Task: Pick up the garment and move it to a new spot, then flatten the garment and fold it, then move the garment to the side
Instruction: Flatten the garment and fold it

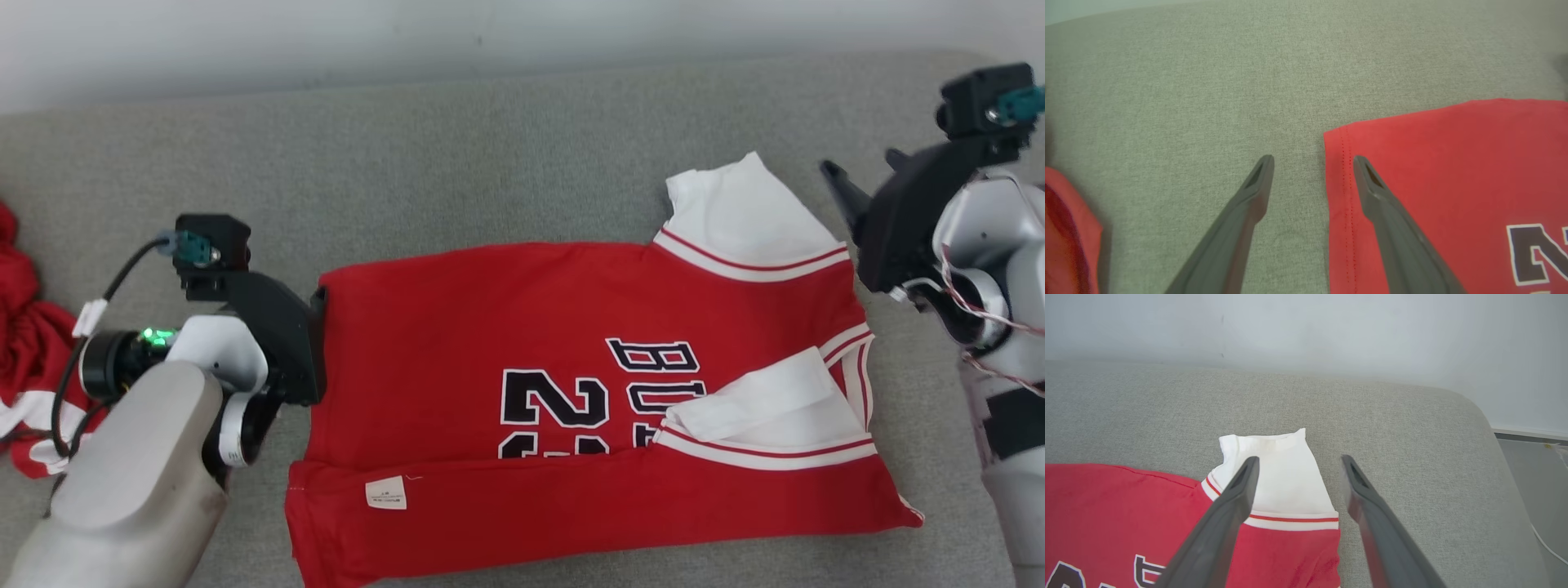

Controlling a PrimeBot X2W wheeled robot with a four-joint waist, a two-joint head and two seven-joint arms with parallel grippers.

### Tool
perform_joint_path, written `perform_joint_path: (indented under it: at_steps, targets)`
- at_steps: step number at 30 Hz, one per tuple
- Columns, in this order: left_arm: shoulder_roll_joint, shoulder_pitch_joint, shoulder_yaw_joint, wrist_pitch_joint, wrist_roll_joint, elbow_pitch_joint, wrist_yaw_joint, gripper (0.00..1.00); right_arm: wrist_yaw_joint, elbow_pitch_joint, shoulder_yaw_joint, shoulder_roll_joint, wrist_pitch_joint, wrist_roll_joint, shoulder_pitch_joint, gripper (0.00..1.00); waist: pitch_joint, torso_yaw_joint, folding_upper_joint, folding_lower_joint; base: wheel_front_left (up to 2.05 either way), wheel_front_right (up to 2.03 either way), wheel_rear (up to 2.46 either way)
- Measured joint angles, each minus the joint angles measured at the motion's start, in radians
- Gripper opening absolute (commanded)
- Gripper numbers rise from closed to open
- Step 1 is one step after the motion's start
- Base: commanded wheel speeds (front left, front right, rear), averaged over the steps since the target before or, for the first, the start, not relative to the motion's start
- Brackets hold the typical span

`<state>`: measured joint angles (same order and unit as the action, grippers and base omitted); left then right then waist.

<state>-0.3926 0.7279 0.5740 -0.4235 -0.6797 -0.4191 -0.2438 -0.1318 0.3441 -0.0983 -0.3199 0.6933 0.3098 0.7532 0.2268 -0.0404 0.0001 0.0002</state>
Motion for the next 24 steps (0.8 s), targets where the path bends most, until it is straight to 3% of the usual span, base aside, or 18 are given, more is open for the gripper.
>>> perform_joint_path:
  at_steps: [9, 20, 21, 22, 24]
  targets:
    - [0.028, 0.110, 0.024, 0.009, 0.012, -0.126, 0.060, 1.00, 0.000, 0.180, -0.112, 0.006, -0.088, 0.025, 0.140, 1.00, 0.094, -0.008, 0.0001, 0.0001, 0.00, 0.00, 0.00]
    - [0.063, 0.163, 0.061, 0.037, 0.034, -0.205, 0.087, 1.00, 0.000, 0.312, -0.167, -0.012, -0.149, 0.064, 0.197, 1.00, 0.138, -0.004, 0.0000, 0.0000, 0.00, 0.00, 0.00]
    - [0.065, 0.167, 0.066, 0.037, 0.036, -0.210, 0.091, 0.70, 0.000, 0.321, -0.171, -0.015, -0.150, 0.067, 0.202, 1.00, 0.141, -0.003, 0.0001, 0.0000, 0.00, 0.00, 0.00]
    - [0.066, 0.171, 0.071, 0.039, 0.040, -0.215, 0.095, 0.00, 0.000, 0.328, -0.175, -0.020, -0.154, 0.067, 0.207, 1.00, 0.143, -0.001, 0.0000, 0.0000, 0.00, 0.00, 0.00]
    - [0.074, 0.173, 0.078, 0.046, 0.046, -0.222, 0.101, 0.00, 0.000, 0.343, -0.178, -0.028, -0.157, 0.075, 0.215, 1.00, 0.147, 0.004, 0.0000, -0.0002, 0.00, 0.00, 0.00]
